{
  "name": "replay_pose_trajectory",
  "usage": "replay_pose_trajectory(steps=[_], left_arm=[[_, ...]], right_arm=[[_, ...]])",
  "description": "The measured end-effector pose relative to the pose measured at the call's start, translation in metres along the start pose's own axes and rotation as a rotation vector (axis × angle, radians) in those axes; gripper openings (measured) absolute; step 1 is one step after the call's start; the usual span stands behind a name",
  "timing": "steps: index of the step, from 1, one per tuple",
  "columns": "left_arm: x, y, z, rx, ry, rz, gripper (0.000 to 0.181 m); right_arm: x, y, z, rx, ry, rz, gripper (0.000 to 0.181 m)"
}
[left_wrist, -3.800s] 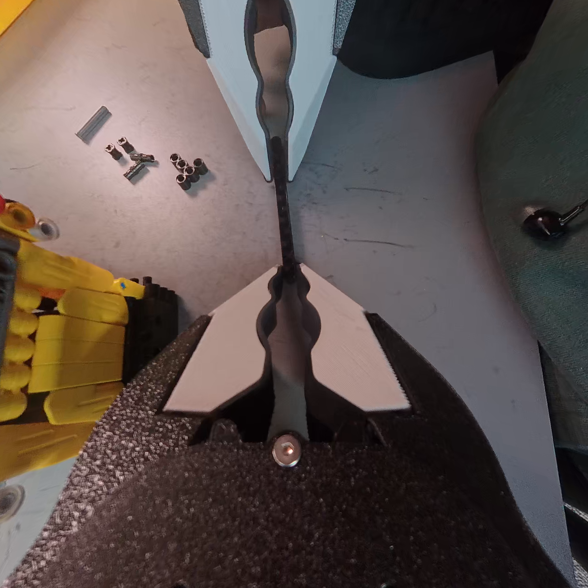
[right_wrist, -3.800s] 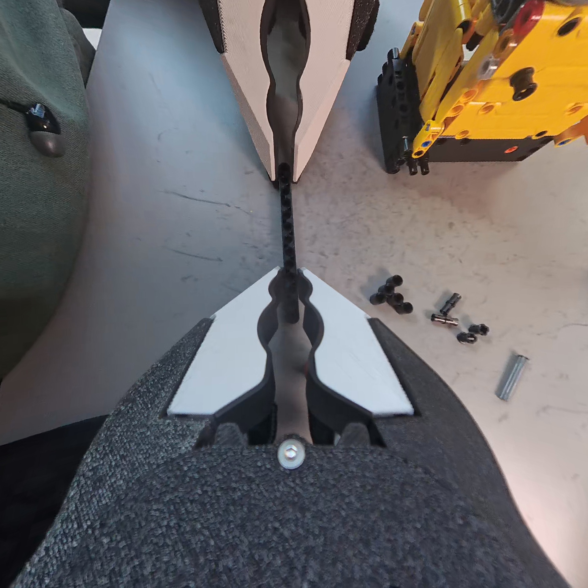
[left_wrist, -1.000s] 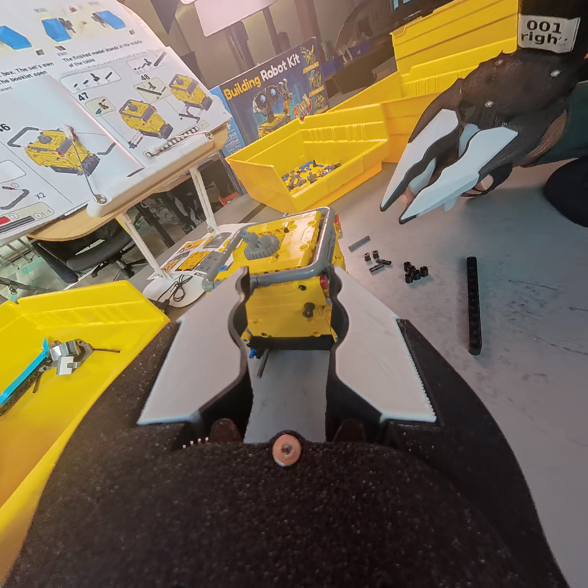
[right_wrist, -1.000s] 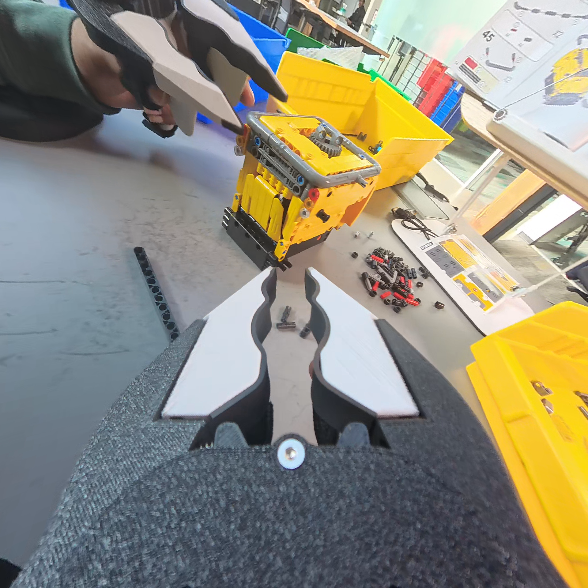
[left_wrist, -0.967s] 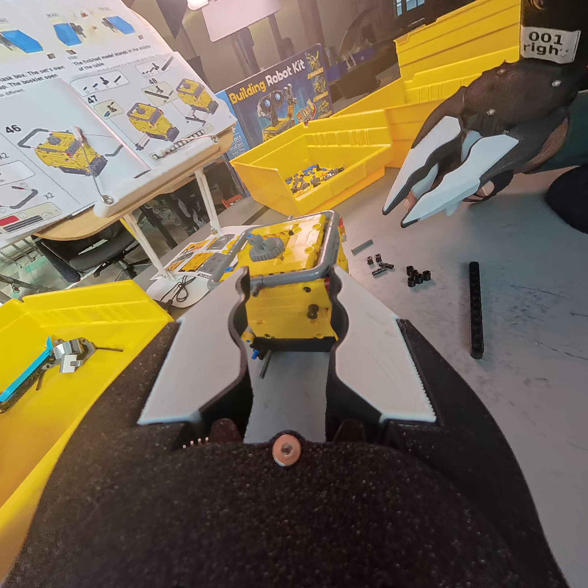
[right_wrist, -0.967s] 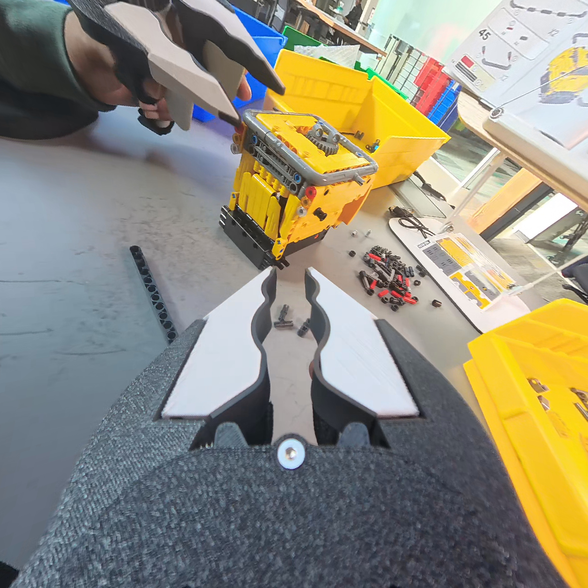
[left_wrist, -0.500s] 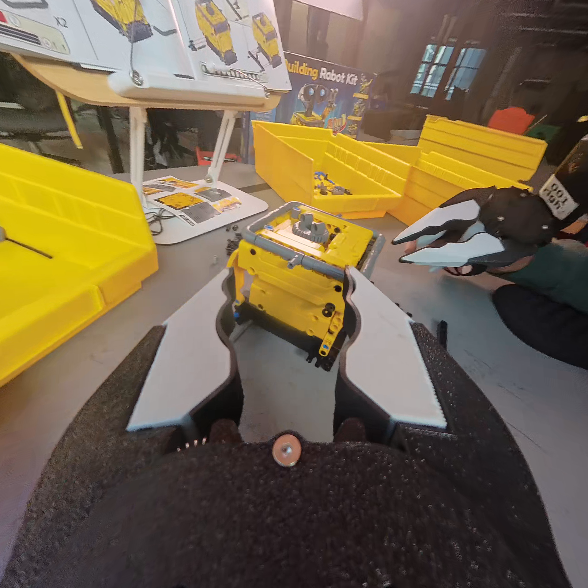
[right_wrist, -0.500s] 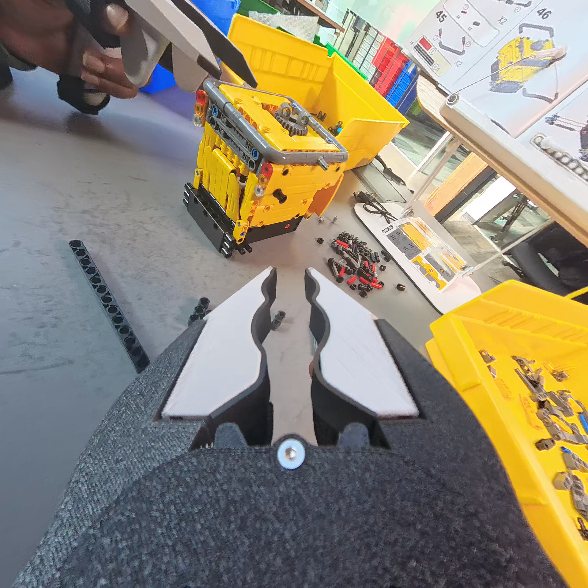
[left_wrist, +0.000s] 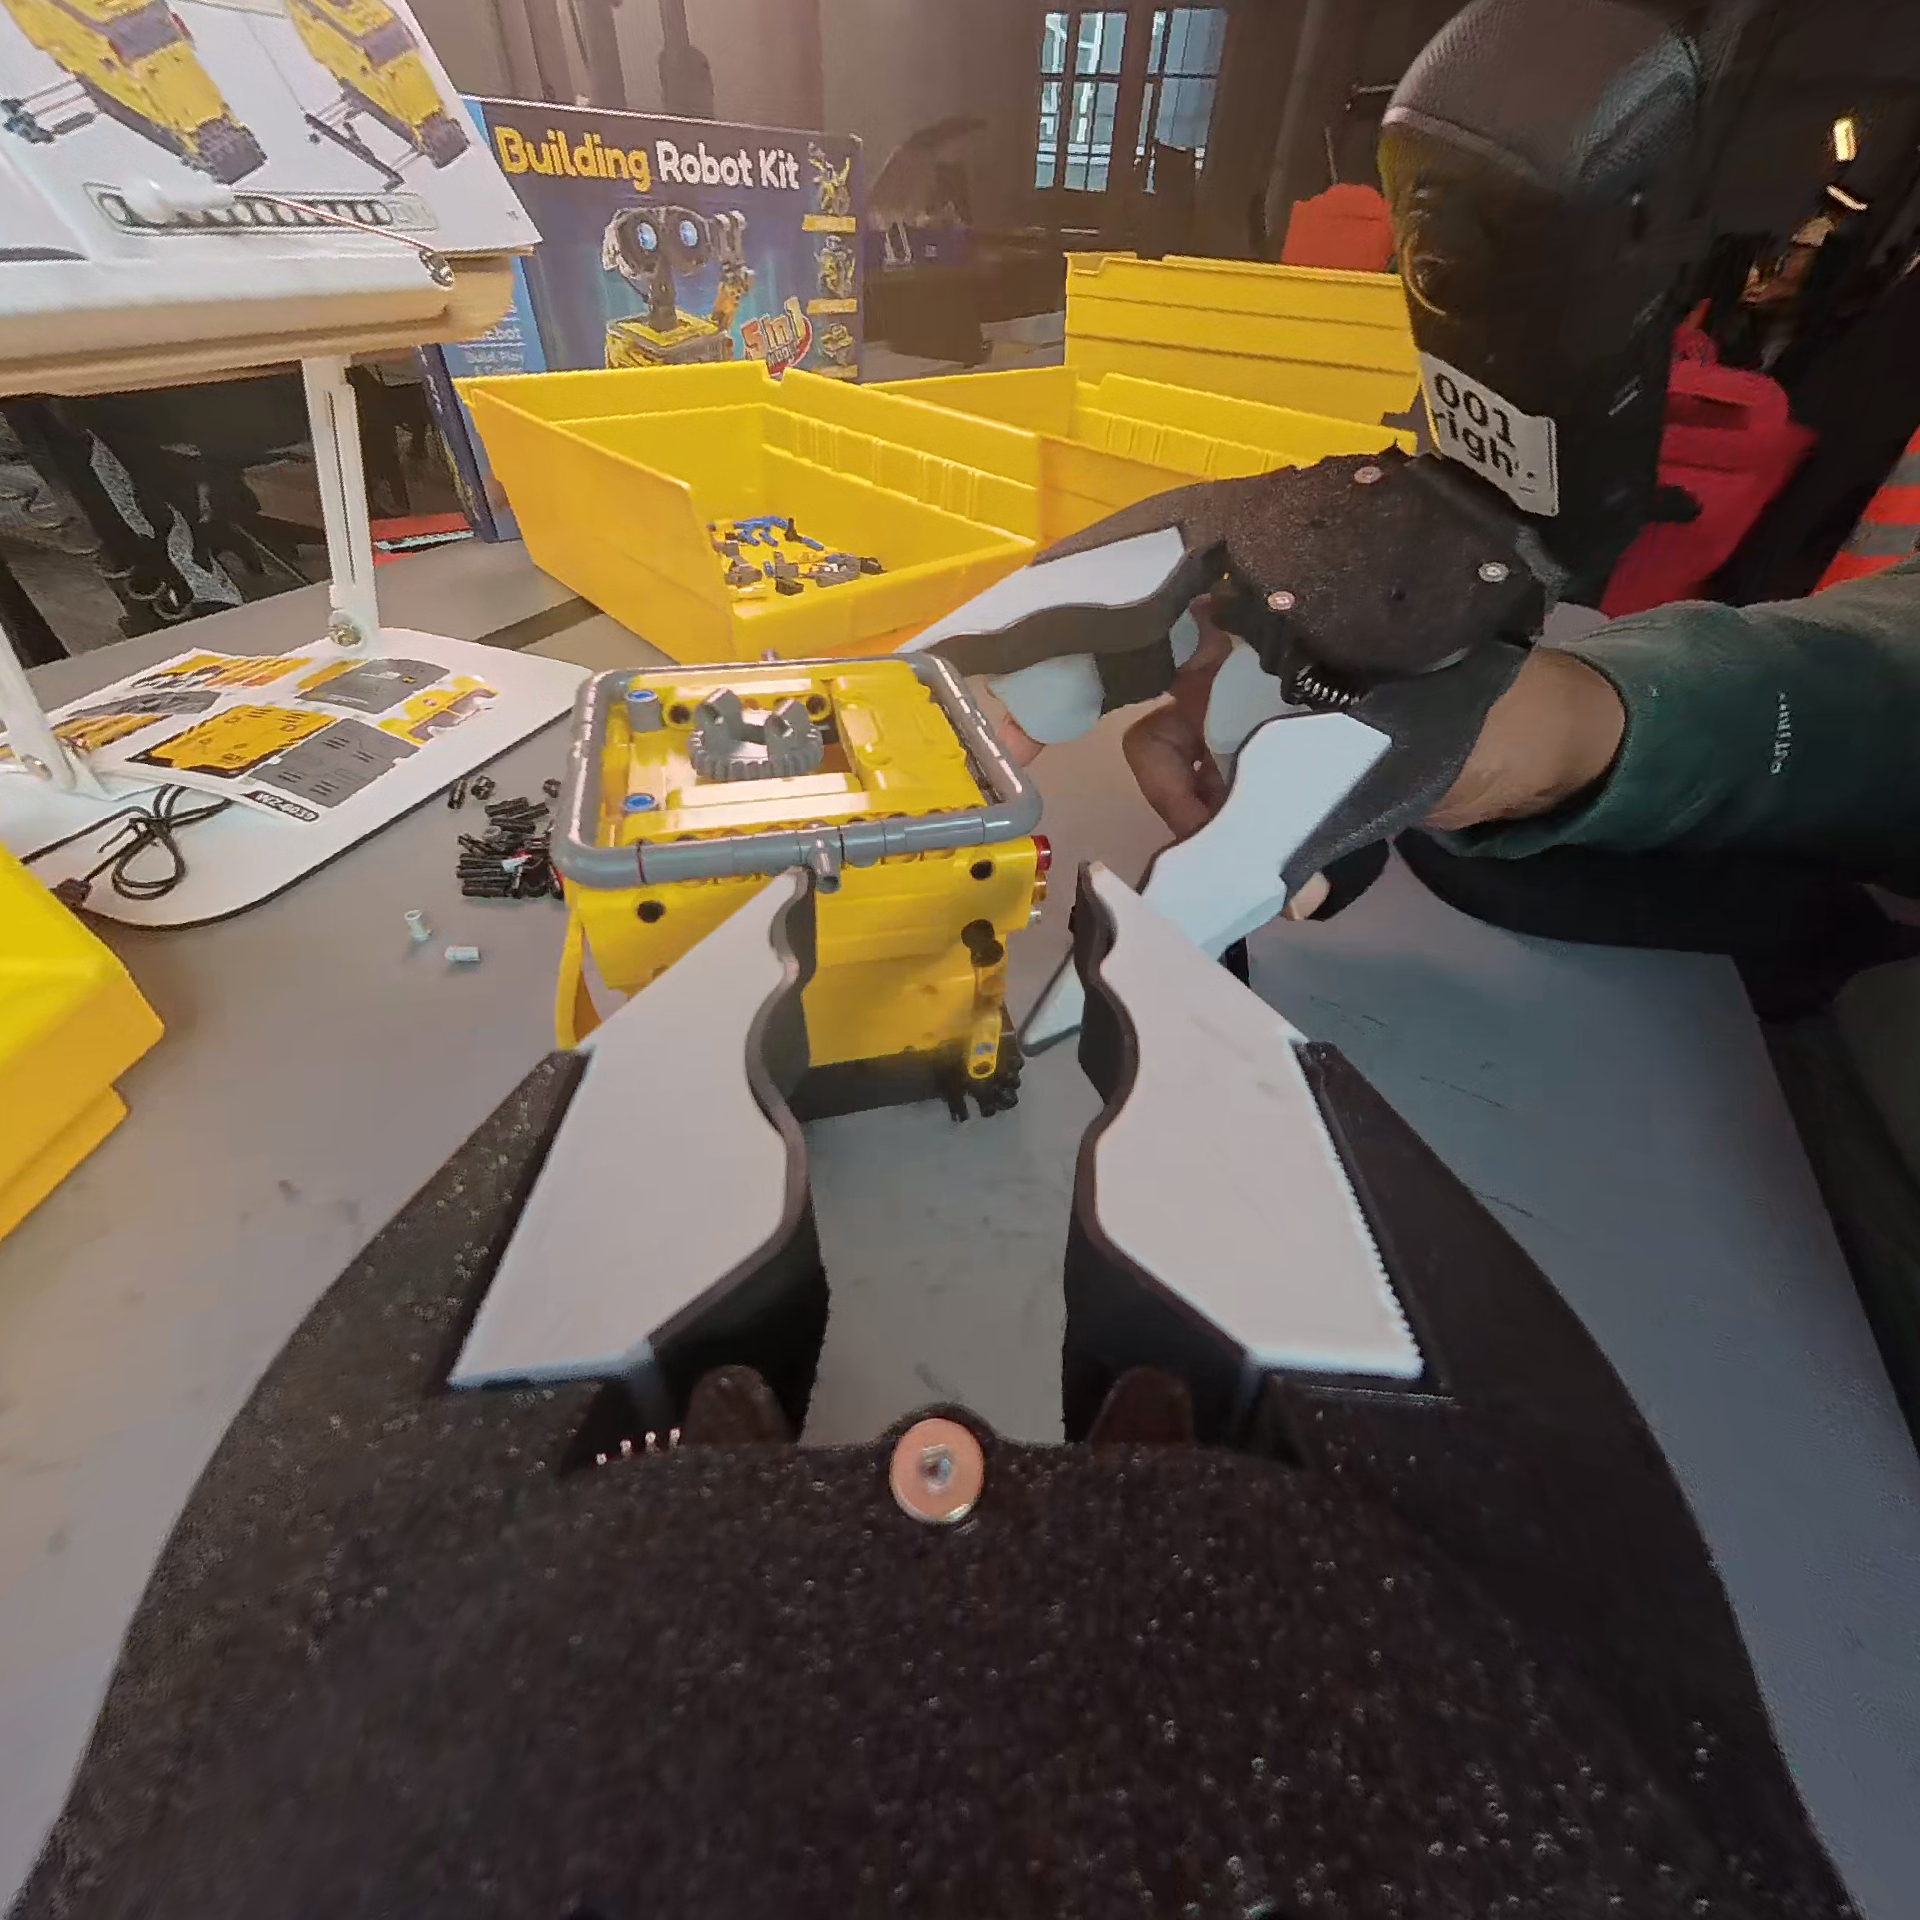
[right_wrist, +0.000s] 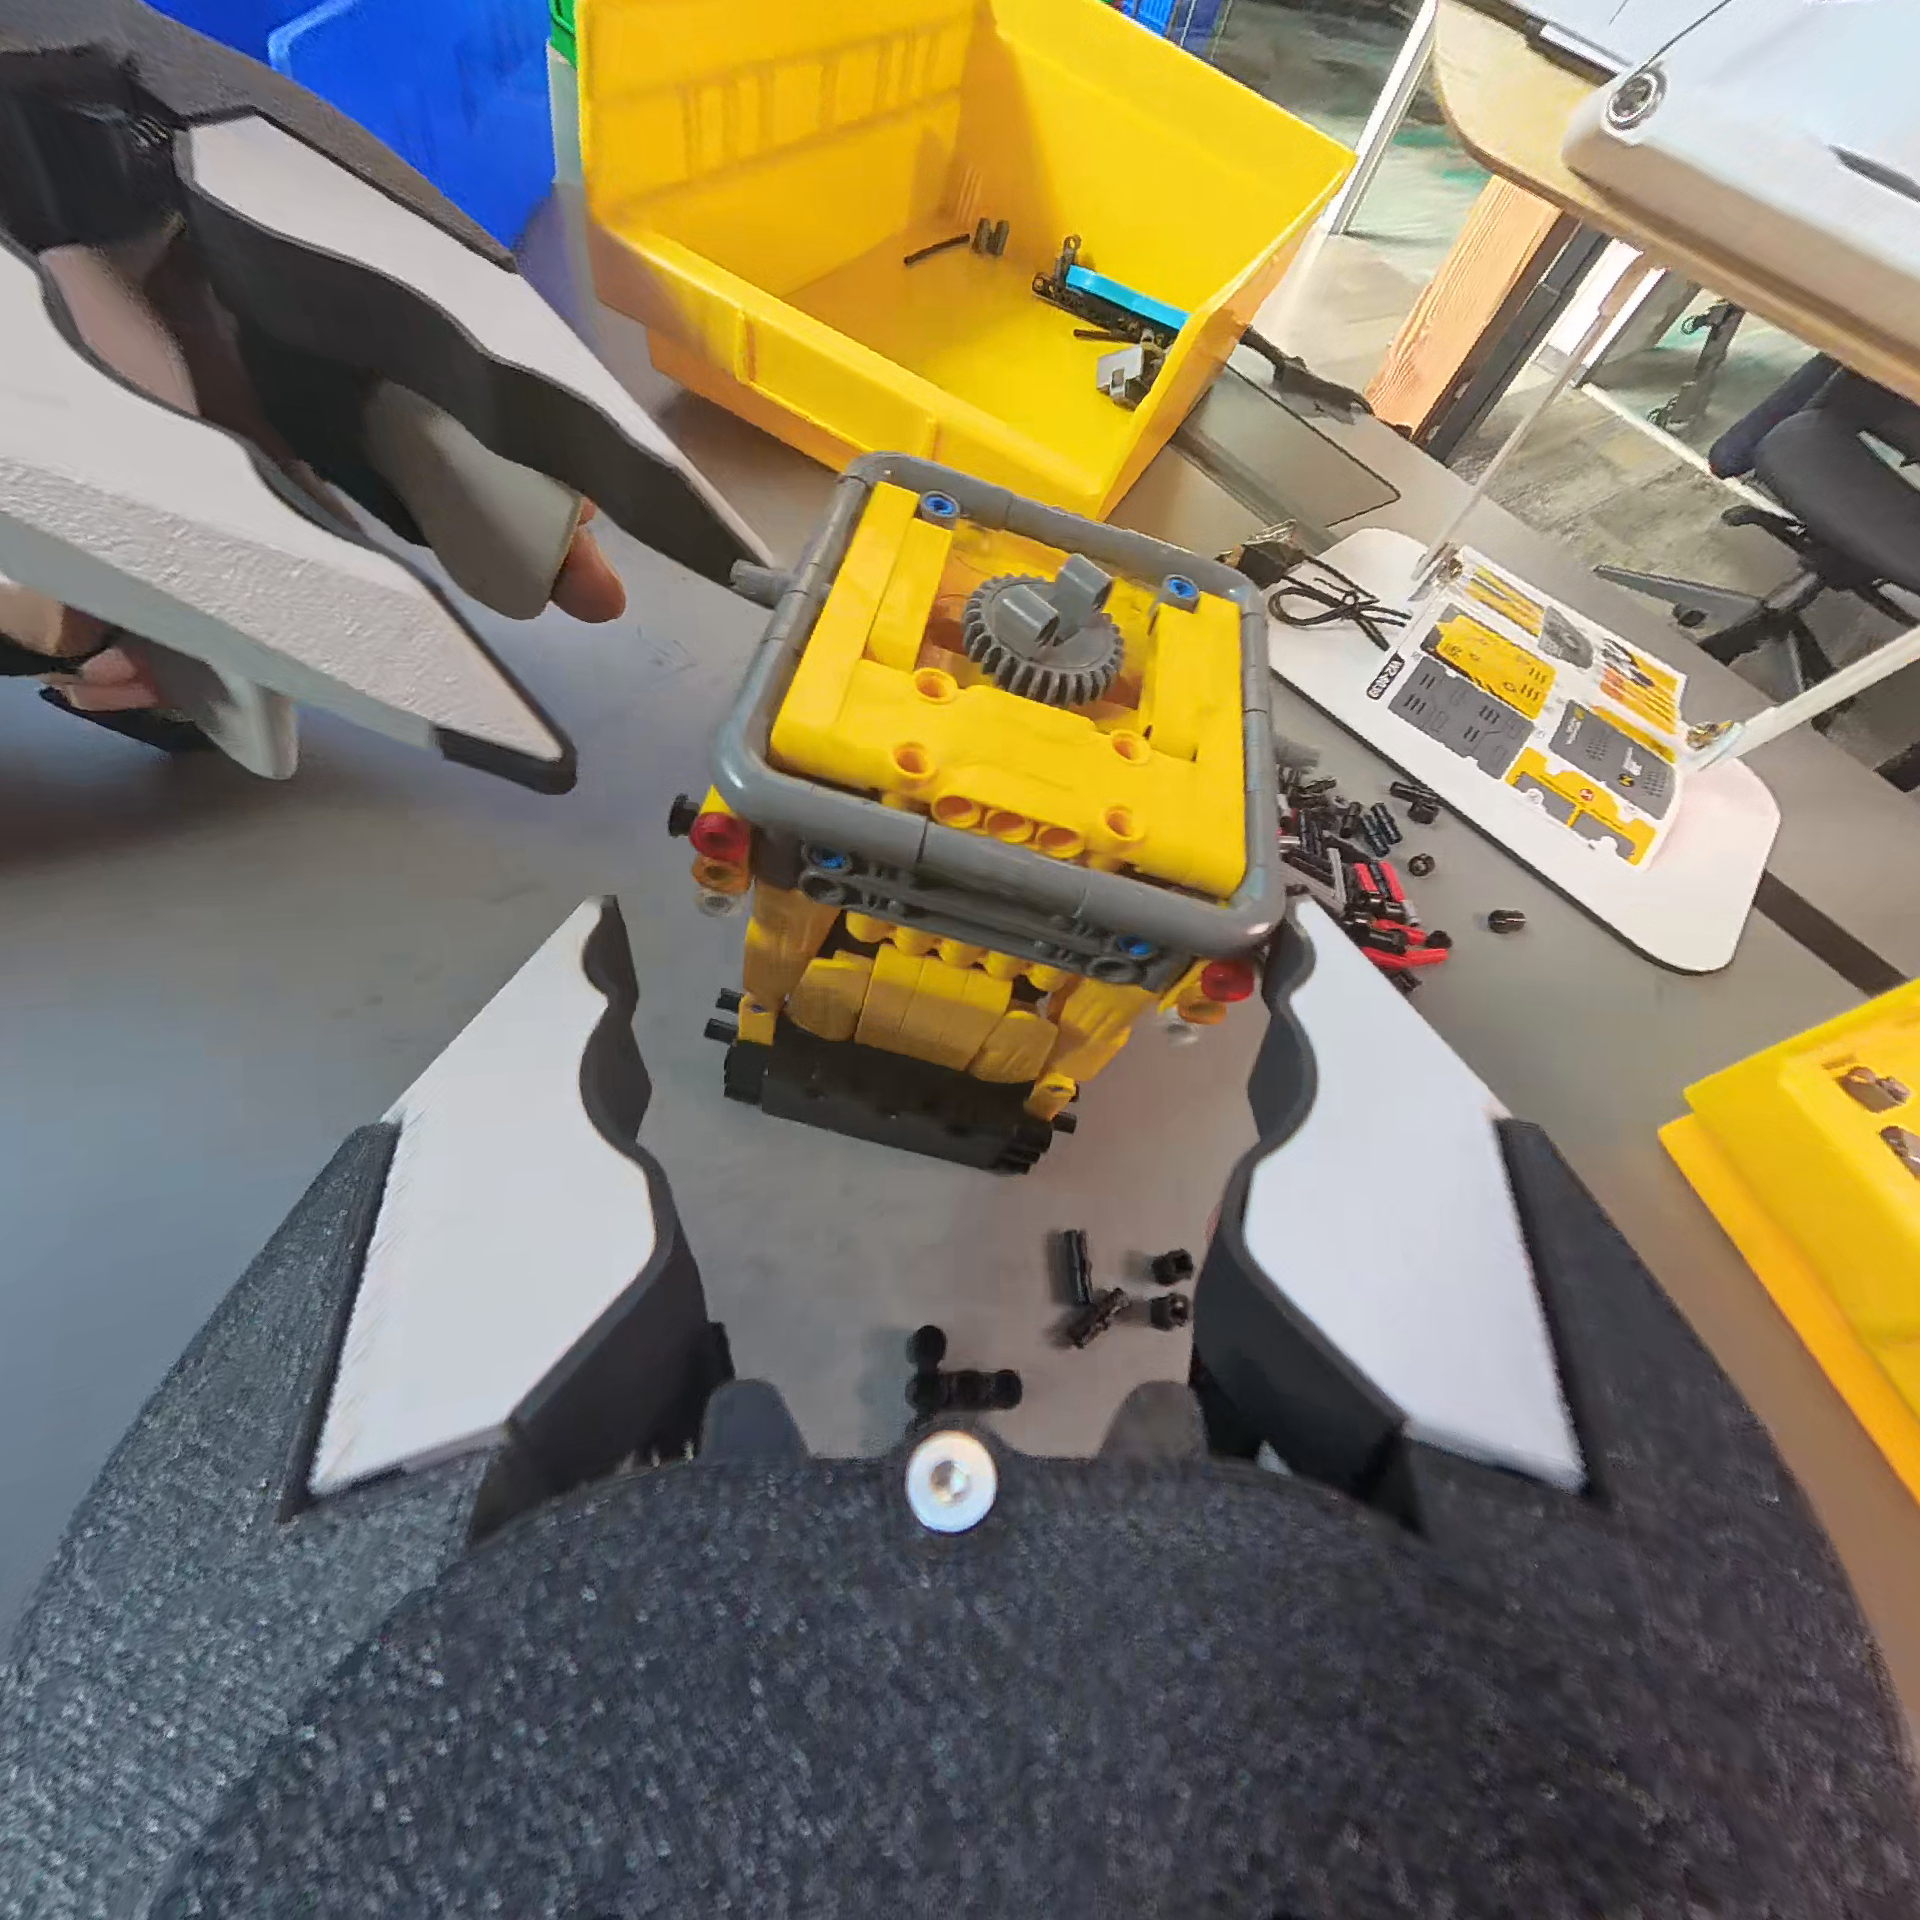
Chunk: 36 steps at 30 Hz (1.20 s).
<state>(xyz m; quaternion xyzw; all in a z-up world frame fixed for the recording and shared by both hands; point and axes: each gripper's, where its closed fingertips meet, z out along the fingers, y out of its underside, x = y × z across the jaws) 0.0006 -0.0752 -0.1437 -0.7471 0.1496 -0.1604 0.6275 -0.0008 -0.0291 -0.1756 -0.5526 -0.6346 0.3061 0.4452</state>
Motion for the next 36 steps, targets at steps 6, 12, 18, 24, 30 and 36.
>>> replay_pose_trajectory(steps=[6,12,18,24,30,36], left_arm=[[0.000,0.001,-0.006,-0.015,0.035,-0.049,0.052],[-0.011,-0.021,-0.021,0.091,-0.071,0.076,0.039],[-0.053,-0.053,-0.063,0.307,-0.271,0.002,0.076],[-0.051,0.003,-0.019,0.003,-0.230,0.007,0.098],[-0.075,0.016,-0.022,-0.088,-0.452,0.125,0.087],[-0.096,0.029,-0.019,-0.221,-0.631,0.211,0.081]], right_arm=[[0.002,-0.006,0.022,0.056,-0.173,-0.095,0.110],[-0.006,-0.007,0.027,0.046,-0.510,-0.263,0.110],[-0.008,-0.011,0.034,0.047,-0.622,-0.279,0.110],[-0.023,-0.020,0.045,0.081,-0.655,-0.352,0.110],[0.003,-0.024,0.058,0.033,-0.498,-0.387,0.102],[0.043,-0.025,0.015,0.048,-0.347,-0.298,0.086]])
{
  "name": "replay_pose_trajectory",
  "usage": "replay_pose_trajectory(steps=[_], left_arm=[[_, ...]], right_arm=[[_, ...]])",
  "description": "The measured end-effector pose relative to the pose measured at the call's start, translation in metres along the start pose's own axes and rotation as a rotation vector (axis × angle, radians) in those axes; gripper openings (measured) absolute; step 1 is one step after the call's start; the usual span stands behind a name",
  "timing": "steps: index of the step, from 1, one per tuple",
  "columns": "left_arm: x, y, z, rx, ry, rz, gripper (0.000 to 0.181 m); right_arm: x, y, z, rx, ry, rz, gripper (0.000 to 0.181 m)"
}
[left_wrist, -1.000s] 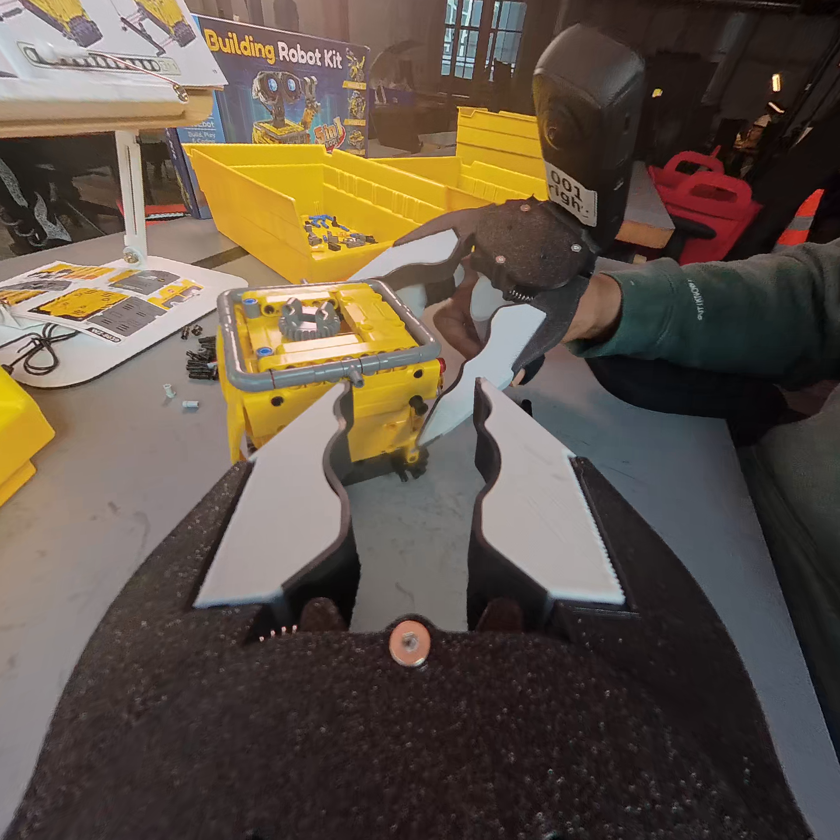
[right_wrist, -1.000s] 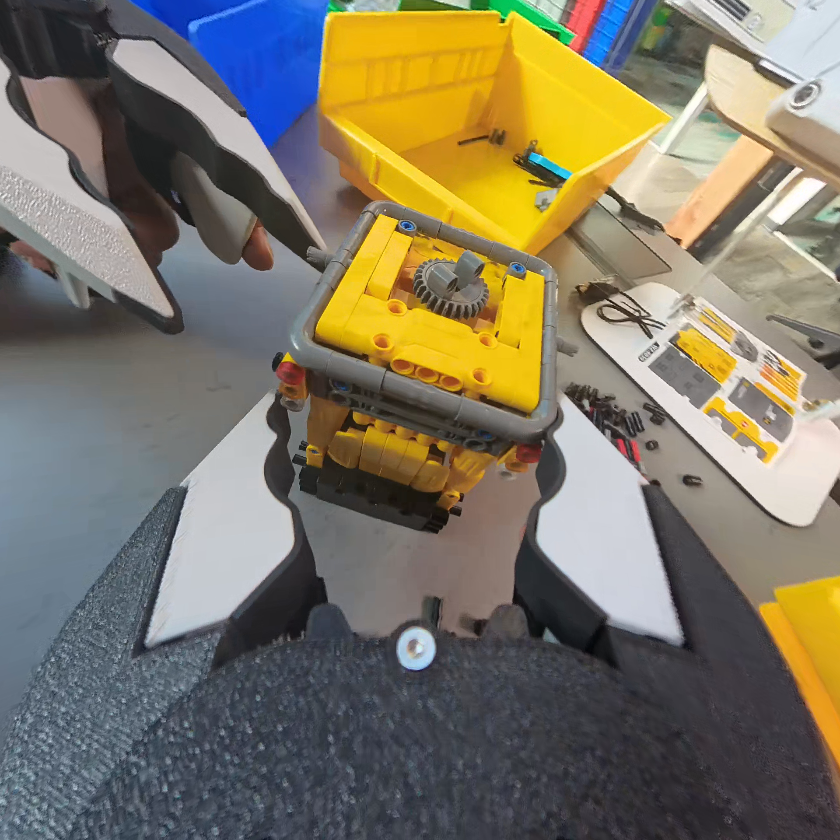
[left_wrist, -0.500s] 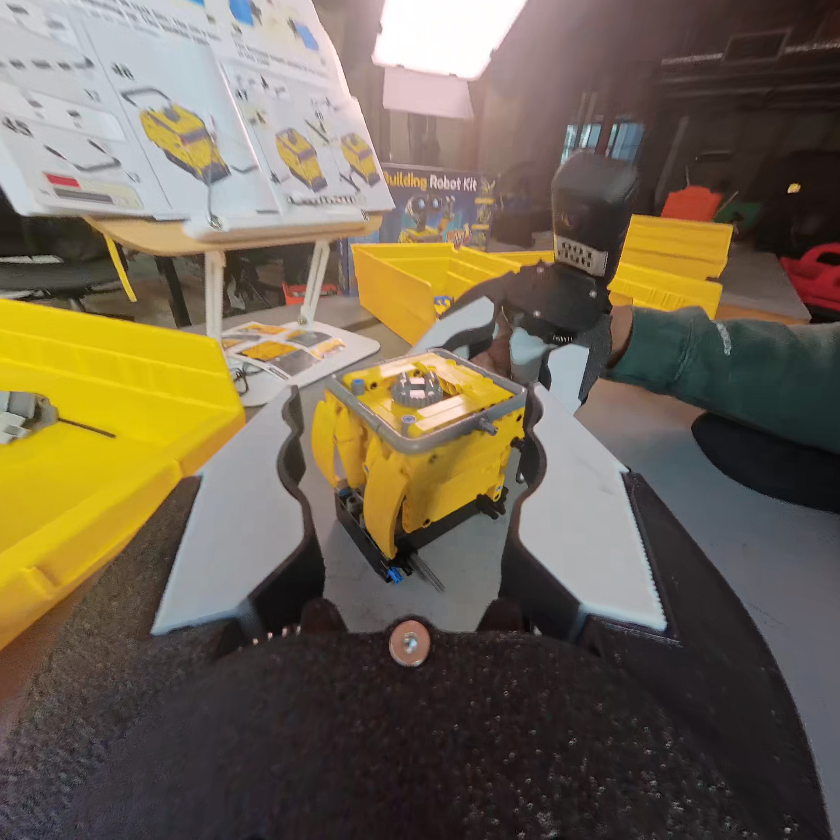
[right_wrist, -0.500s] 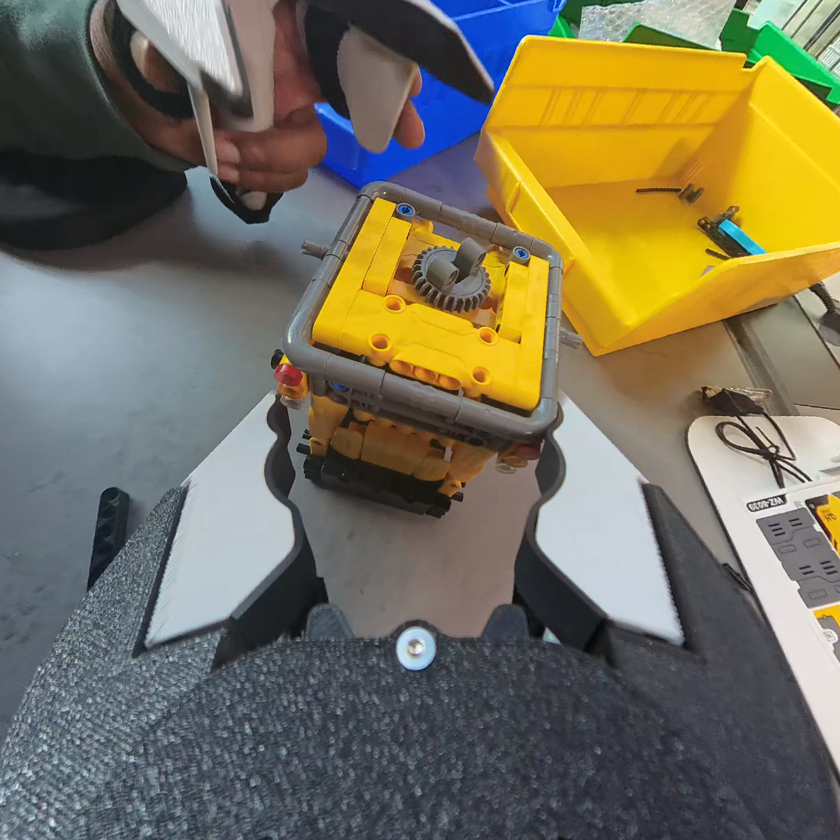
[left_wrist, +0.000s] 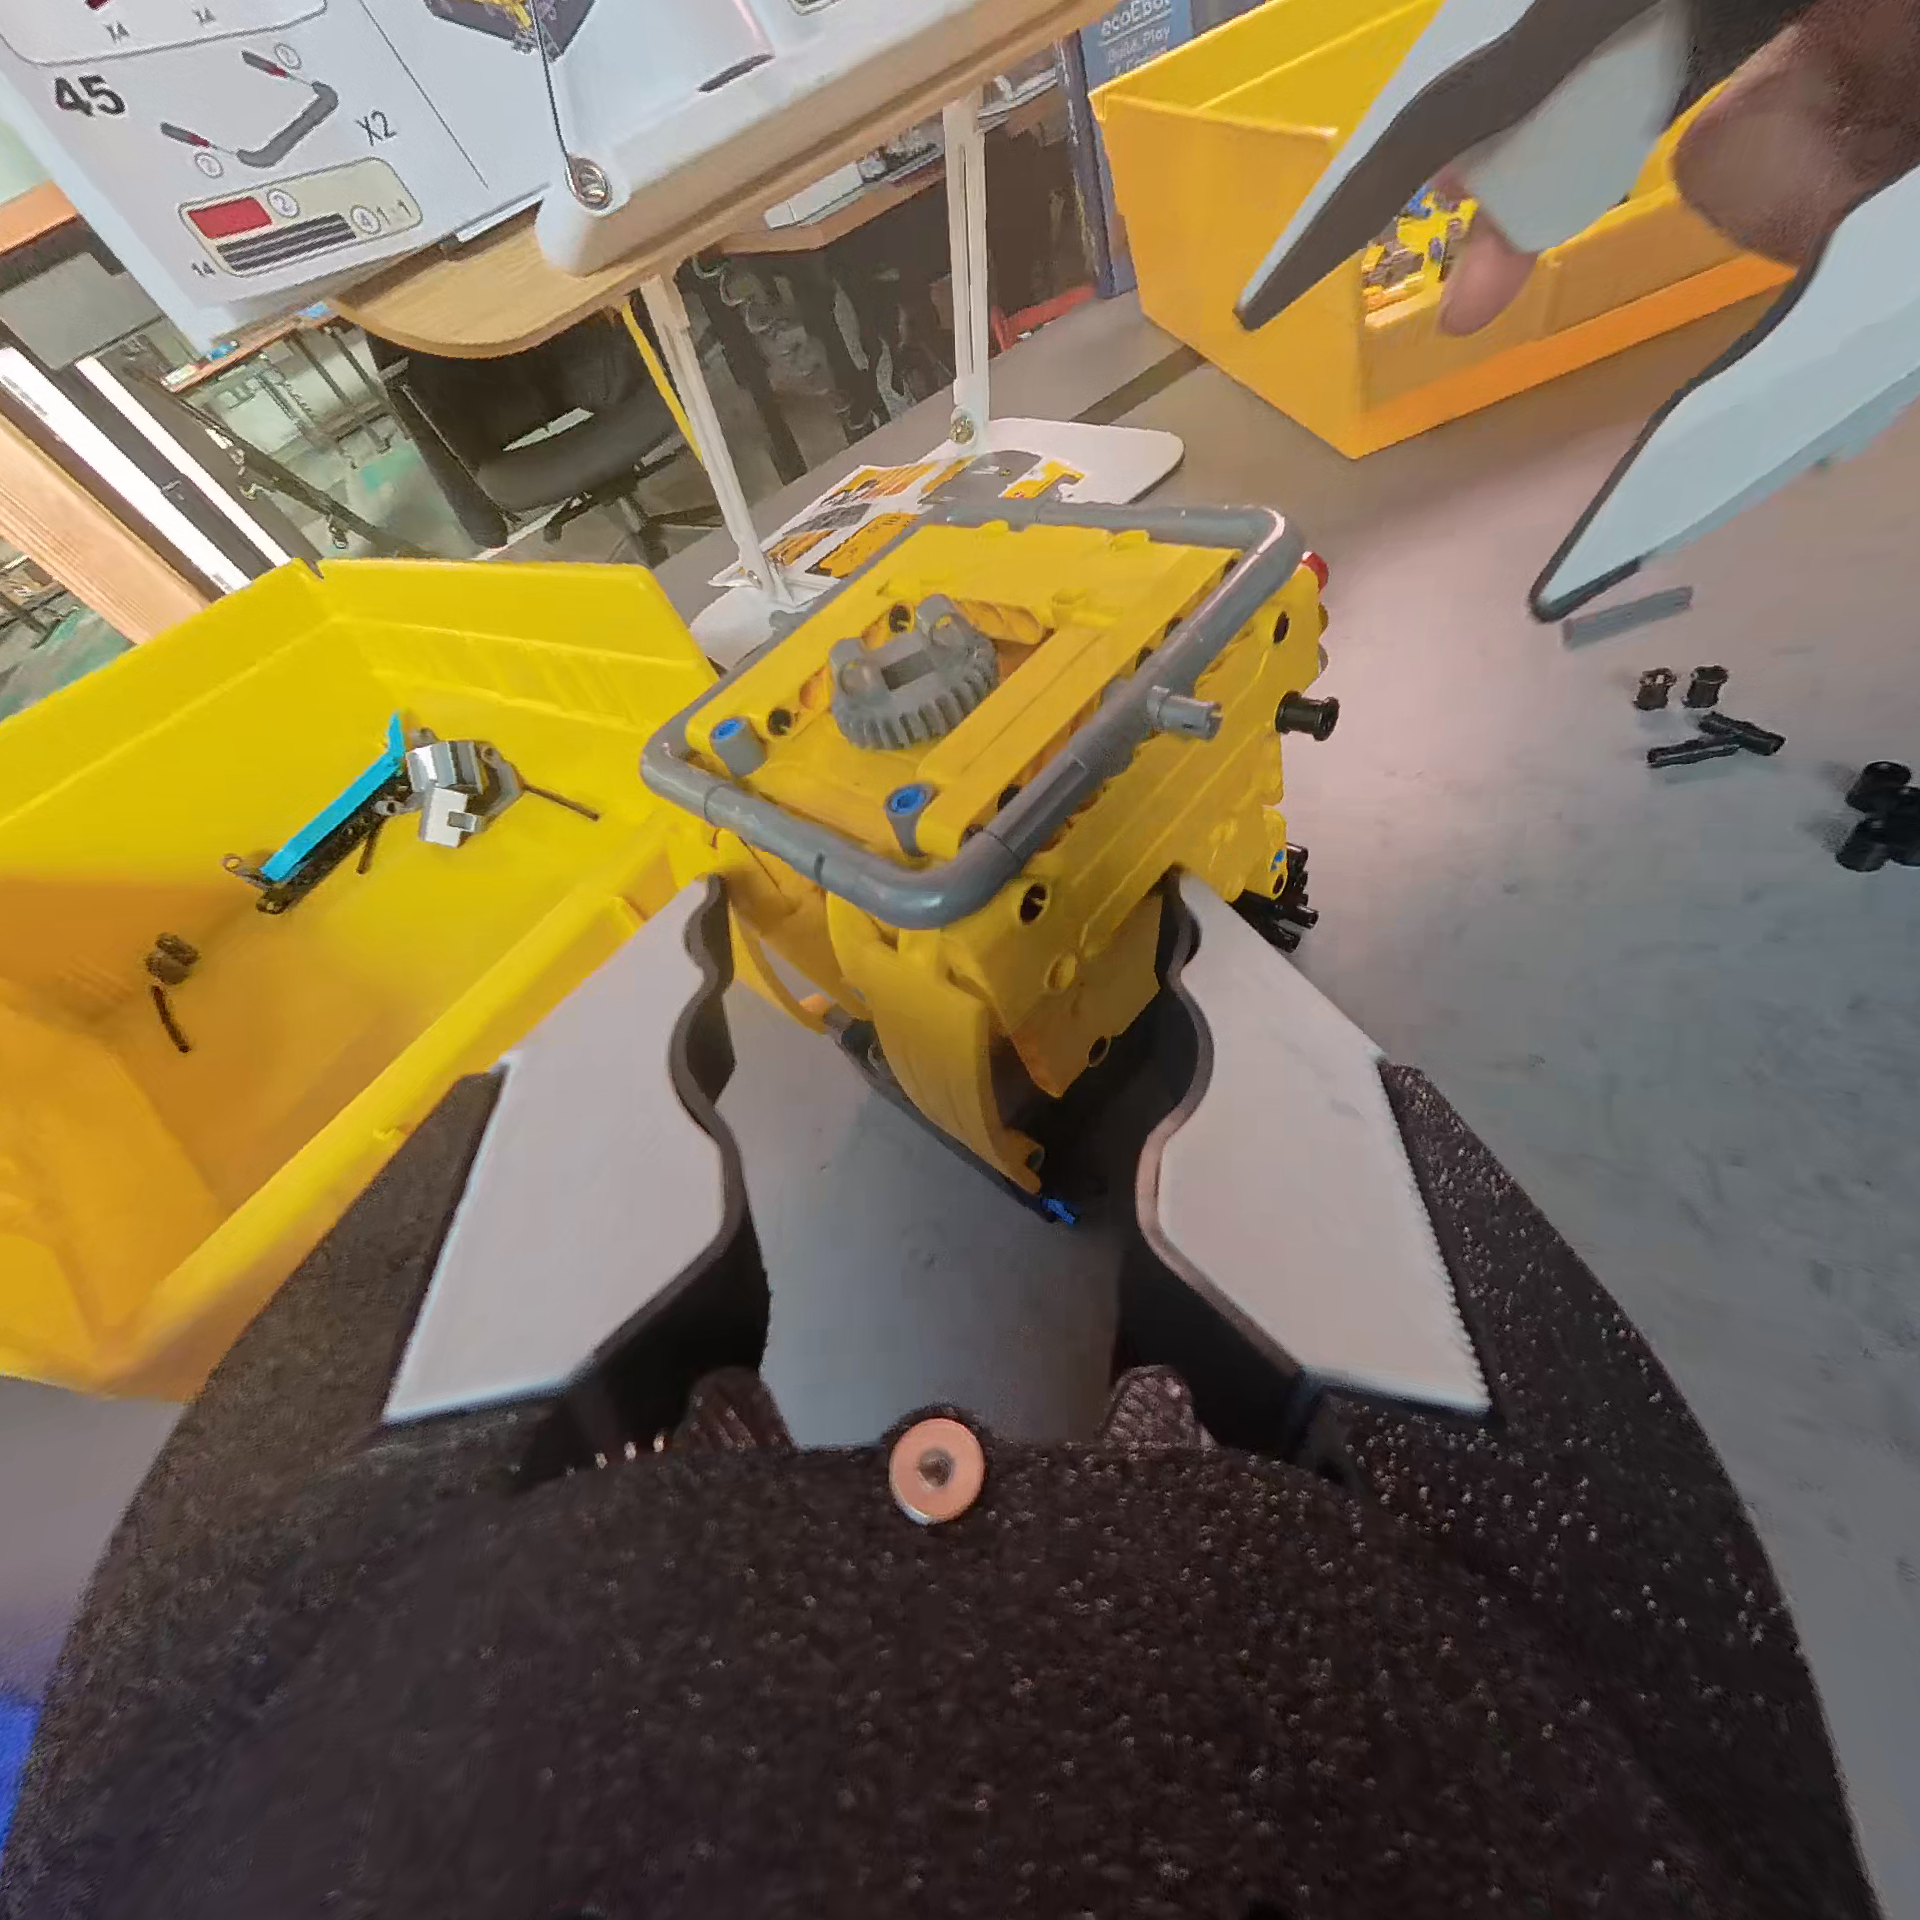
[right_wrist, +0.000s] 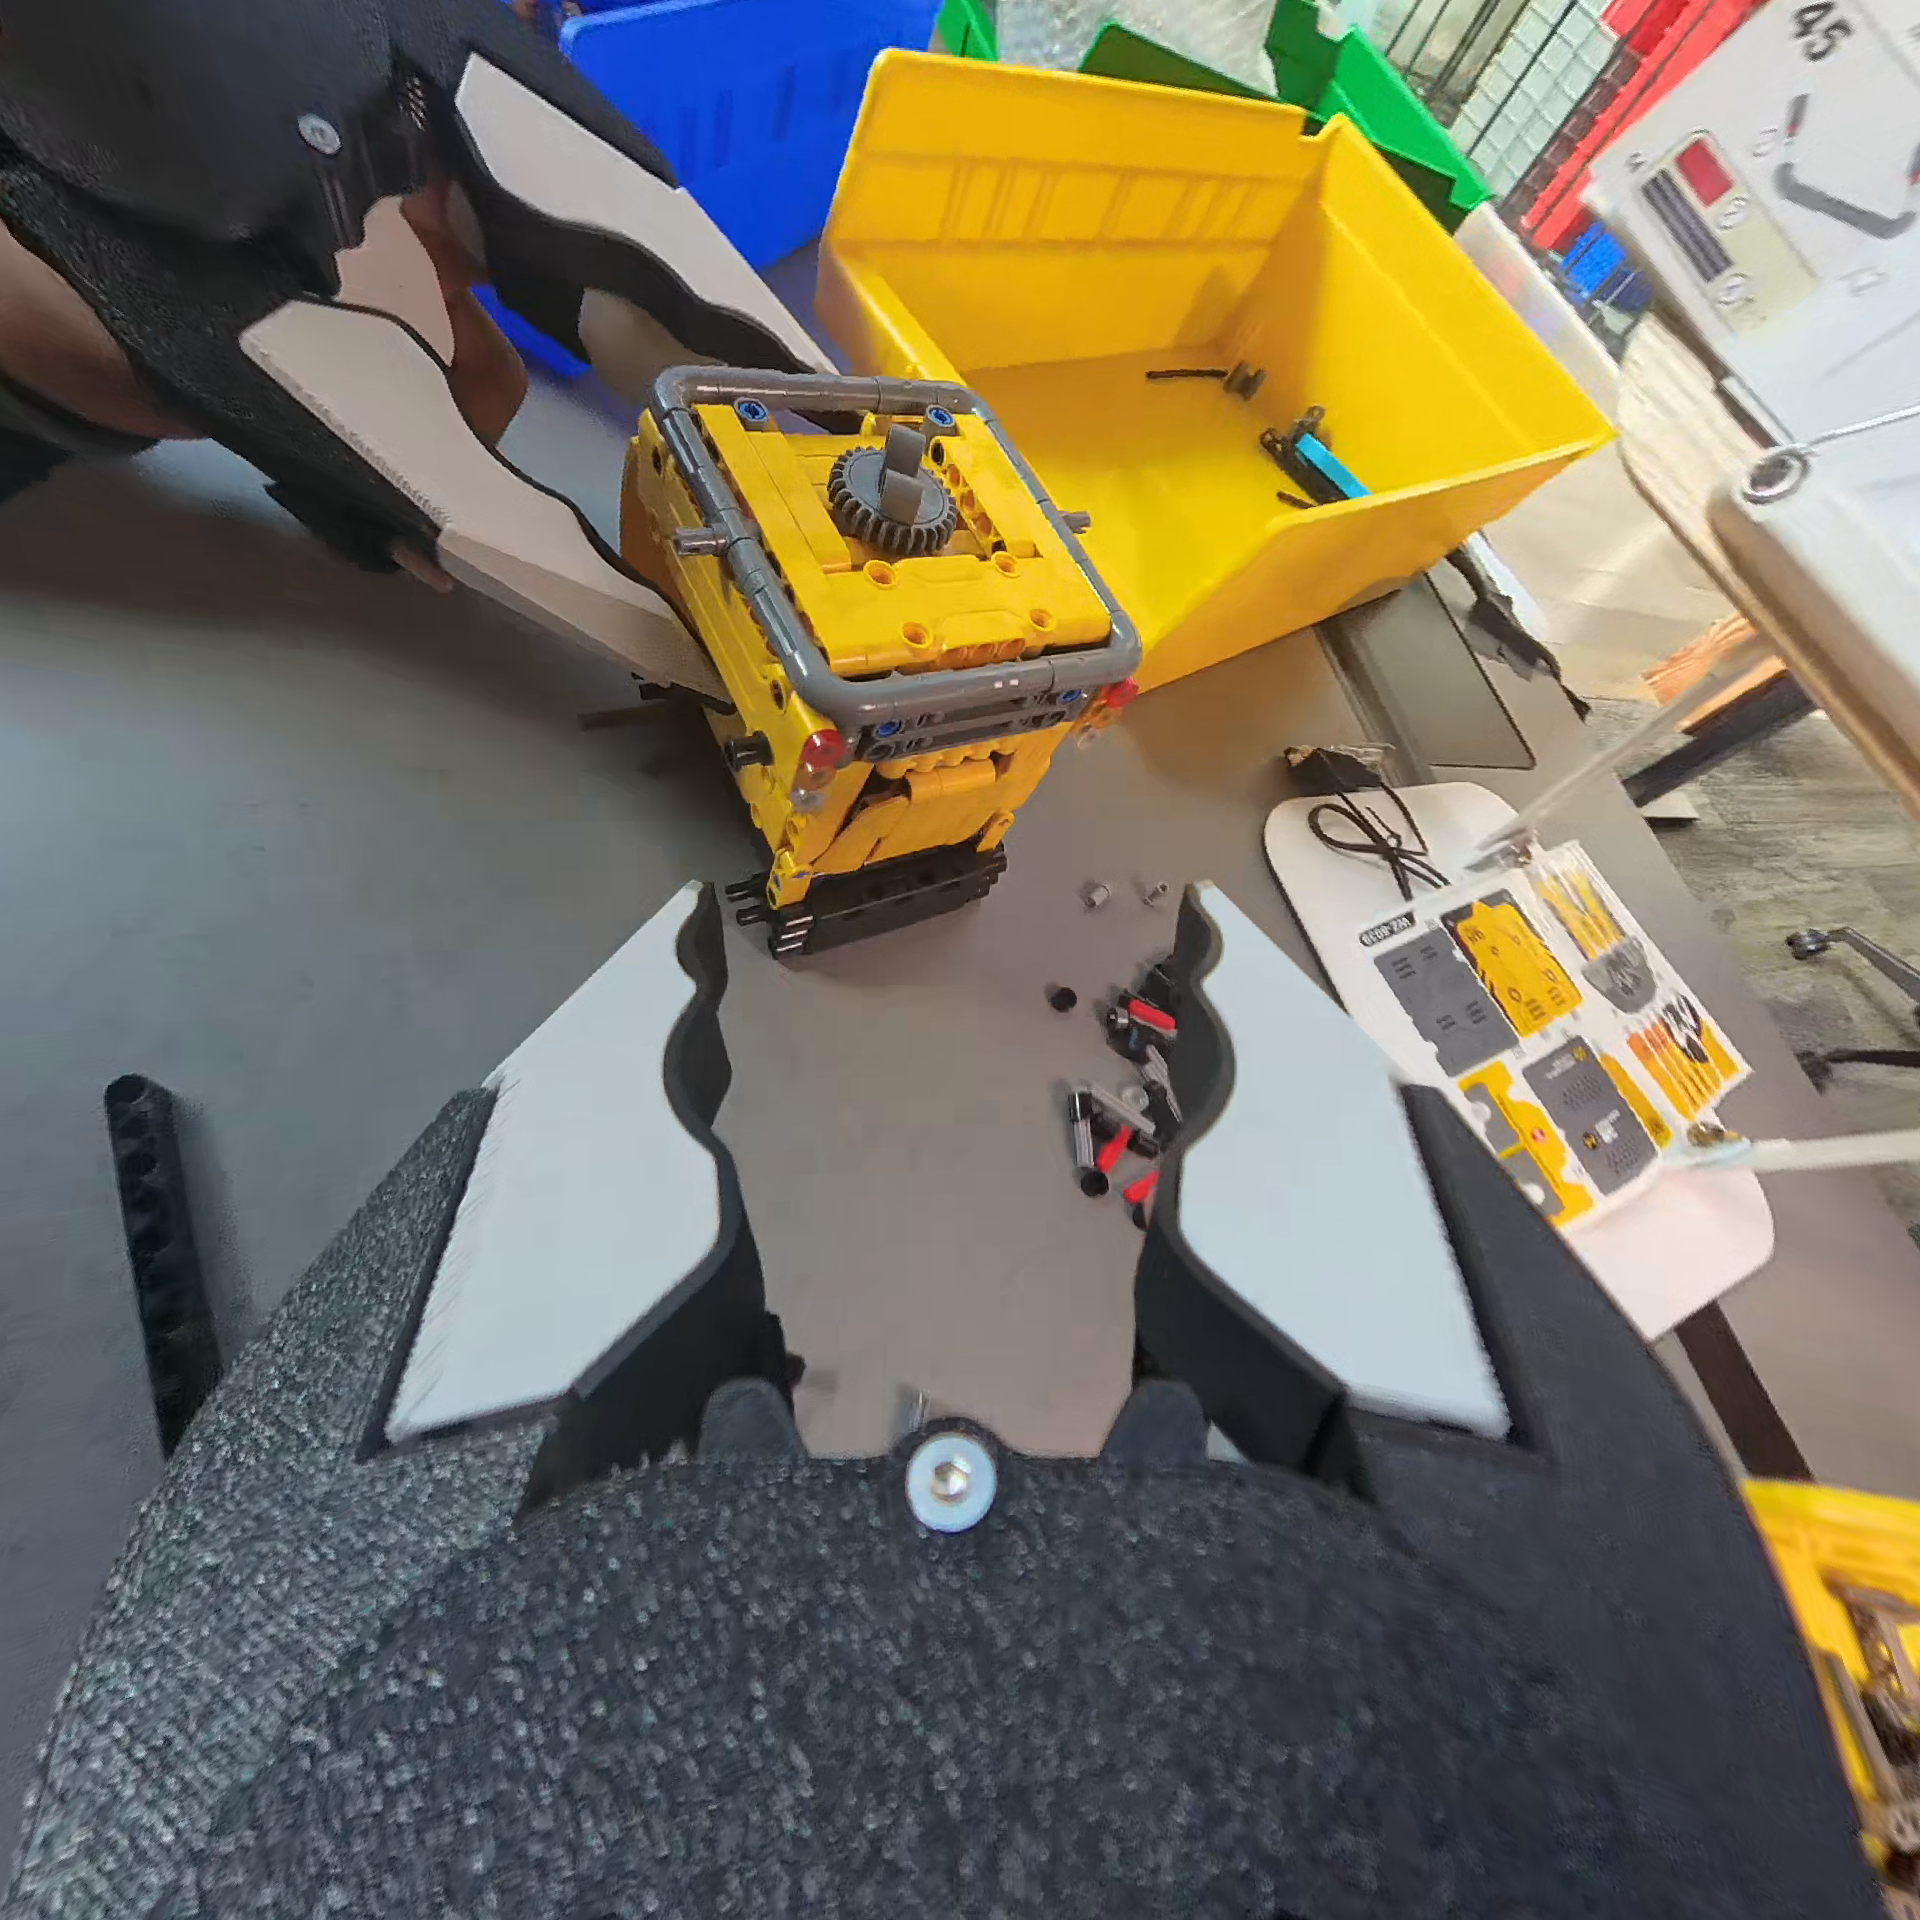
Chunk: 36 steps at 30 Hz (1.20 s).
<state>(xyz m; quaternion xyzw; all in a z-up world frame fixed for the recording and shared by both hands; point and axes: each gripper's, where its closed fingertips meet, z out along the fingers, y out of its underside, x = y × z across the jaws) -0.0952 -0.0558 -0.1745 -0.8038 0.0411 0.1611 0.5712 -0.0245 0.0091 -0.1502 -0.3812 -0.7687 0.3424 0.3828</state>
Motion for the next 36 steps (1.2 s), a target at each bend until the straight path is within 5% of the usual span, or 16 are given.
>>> replay_pose_trajectory(steps=[4,8,13,18,28,36], left_arm=[[0.002,-0.004,0.003,0.005,0.002,0.006,0.084],[-0.006,-0.031,-0.019,0.167,0.032,-0.057,0.081],[0.013,-0.064,-0.051,0.362,0.136,-0.028,0.056],[0.061,-0.064,-0.055,0.343,0.352,0.013,0.050],[0.141,-0.017,-0.058,0.098,0.774,0.113,0.048],[0.172,0.003,-0.071,-0.028,0.935,0.184,0.041]], right_arm=[[0.003,0.012,-0.039,0.017,0.119,0.063,0.068],[0.005,0.034,-0.067,0.001,0.254,0.159,0.047],[-0.009,0.048,-0.072,0.017,0.271,0.197,0.035],[-0.014,0.046,-0.068,0.045,0.243,0.129,0.000],[-0.014,0.077,-0.063,-0.055,0.207,0.109,0.017],[-0.015,0.088,-0.063,-0.082,0.169,0.143,0.018]])
